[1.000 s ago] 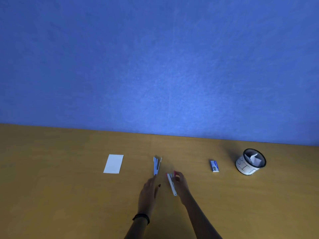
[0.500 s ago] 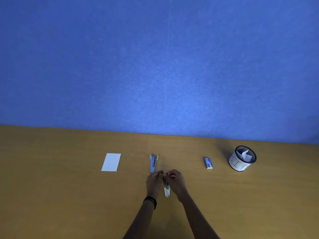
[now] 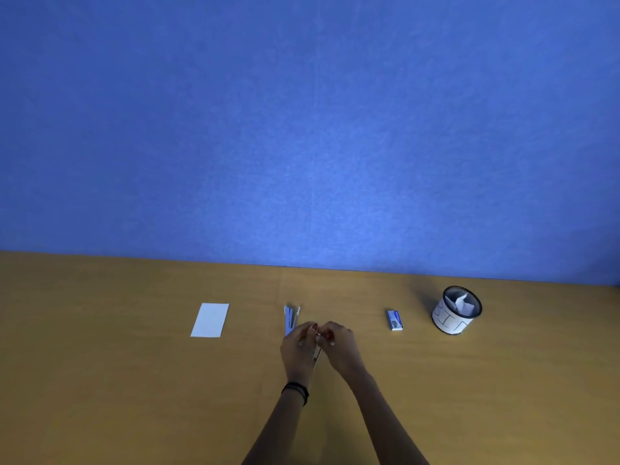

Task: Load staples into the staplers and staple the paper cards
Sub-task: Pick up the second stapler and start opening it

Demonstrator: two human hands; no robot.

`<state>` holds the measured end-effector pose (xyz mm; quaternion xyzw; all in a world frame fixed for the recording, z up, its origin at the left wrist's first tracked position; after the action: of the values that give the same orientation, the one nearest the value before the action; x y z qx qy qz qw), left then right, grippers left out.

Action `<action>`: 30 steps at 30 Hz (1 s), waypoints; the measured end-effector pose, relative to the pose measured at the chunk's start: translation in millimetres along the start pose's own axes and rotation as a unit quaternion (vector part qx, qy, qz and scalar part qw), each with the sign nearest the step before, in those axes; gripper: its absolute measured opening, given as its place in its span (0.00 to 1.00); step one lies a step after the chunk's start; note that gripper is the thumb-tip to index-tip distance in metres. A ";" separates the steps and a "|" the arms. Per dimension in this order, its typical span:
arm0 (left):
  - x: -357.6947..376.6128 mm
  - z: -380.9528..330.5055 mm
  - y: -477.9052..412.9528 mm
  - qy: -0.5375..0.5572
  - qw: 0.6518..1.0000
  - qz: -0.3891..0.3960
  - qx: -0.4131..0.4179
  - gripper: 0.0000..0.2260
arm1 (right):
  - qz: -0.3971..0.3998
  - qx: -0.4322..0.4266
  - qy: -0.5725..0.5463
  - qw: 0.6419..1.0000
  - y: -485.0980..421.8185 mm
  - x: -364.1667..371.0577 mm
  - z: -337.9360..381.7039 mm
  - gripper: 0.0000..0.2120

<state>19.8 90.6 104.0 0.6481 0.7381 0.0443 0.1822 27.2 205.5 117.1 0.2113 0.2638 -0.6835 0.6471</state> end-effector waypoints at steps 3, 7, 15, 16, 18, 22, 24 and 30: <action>1.4 -4.3 2.8 0.000 1.000 0.015 0.009 0.07 | -0.008 0.000 -0.006 1.000 2.9 -5.5 0.6 0.03; 5.1 -9.1 2.2 -0.004 0.998 0.061 -0.001 0.08 | -0.034 0.019 -0.023 0.999 7.5 -12.6 -1.0 0.04; 8.3 -7.6 4.2 0.042 0.996 0.079 -0.015 0.08 | -0.059 0.026 -0.056 0.996 13.0 -18.1 5.3 0.03; 9.6 -7.4 4.5 0.048 0.995 0.087 -0.015 0.08 | -0.064 0.026 -0.057 0.996 13.0 -19.0 5.7 0.03; 12.1 -8.8 6.0 0.053 0.993 0.107 -0.010 0.07 | -0.074 0.029 -0.059 0.995 13.4 -21.6 5.7 0.03; 13.1 -13.3 6.9 0.067 0.990 0.120 -0.016 0.09 | -0.085 0.021 -0.059 0.994 14.0 -26.4 5.5 0.03; 14.4 -14.6 7.1 0.077 0.990 0.117 -0.025 0.08 | -0.089 0.021 -0.061 0.994 13.3 -28.4 6.0 0.03; 22.3 -19.6 6.4 0.067 0.992 0.108 -0.015 0.10 | -0.107 0.026 -0.057 0.992 11.4 -31.6 2.7 0.03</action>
<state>17.3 116.6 119.4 0.7170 0.6734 0.1179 0.1359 41.1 227.9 138.2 0.1593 0.2296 -0.7664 0.5784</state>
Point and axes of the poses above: each hand's wrist, its own y-axis away from the middle knuckle, its own x-axis out of the palm, z = x × y, the point moved 7 cm from there along -y, towards the middle knuckle, and after that the axes turned 13 degrees about -x, right-handed, at the moved point
